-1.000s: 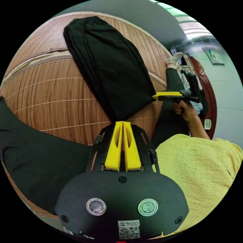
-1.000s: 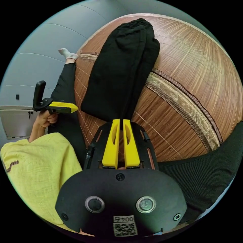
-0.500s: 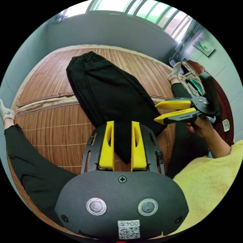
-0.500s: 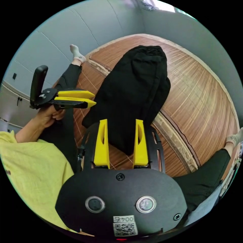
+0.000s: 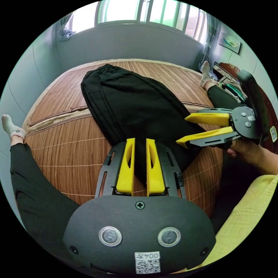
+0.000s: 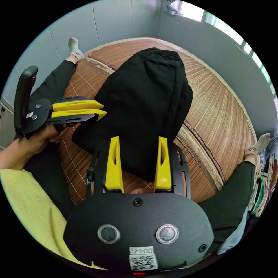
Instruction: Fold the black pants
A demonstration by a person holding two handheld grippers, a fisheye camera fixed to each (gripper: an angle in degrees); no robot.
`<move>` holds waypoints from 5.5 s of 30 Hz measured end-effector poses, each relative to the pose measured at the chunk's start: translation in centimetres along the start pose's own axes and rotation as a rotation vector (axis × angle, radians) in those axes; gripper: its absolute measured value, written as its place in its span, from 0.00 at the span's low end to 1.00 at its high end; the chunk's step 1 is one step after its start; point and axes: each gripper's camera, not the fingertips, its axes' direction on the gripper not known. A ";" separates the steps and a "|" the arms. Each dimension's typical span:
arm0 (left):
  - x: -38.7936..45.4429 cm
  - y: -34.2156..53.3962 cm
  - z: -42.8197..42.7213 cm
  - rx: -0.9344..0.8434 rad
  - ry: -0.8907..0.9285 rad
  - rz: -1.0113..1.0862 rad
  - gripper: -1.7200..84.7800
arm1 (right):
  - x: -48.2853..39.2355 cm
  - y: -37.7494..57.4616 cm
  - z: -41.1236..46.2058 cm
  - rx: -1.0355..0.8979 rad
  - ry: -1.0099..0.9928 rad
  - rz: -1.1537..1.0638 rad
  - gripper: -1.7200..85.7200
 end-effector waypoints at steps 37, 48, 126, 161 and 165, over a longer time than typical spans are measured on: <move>-11.3 -35.0 7.8 -0.005 -0.027 -0.044 0.04 | 12.1 -19.3 7.9 -0.424 -0.342 -0.154 0.03; -11.3 -47.3 18.1 -0.148 0.028 0.167 0.16 | 14.7 -19.2 8.6 -0.377 -0.361 -0.163 0.02; -19.2 -28.2 18.4 0.080 0.061 0.073 0.02 | 19.0 -32.8 3.2 0.020 -0.139 -0.275 0.01; -17.1 -25.7 18.6 0.013 -0.010 0.047 0.02 | 16.7 -21.2 4.0 -0.112 -0.283 -0.148 0.05; -16.8 -23.7 17.5 0.012 0.021 0.042 0.02 | 16.0 -20.5 3.9 -0.121 -0.278 -0.119 0.06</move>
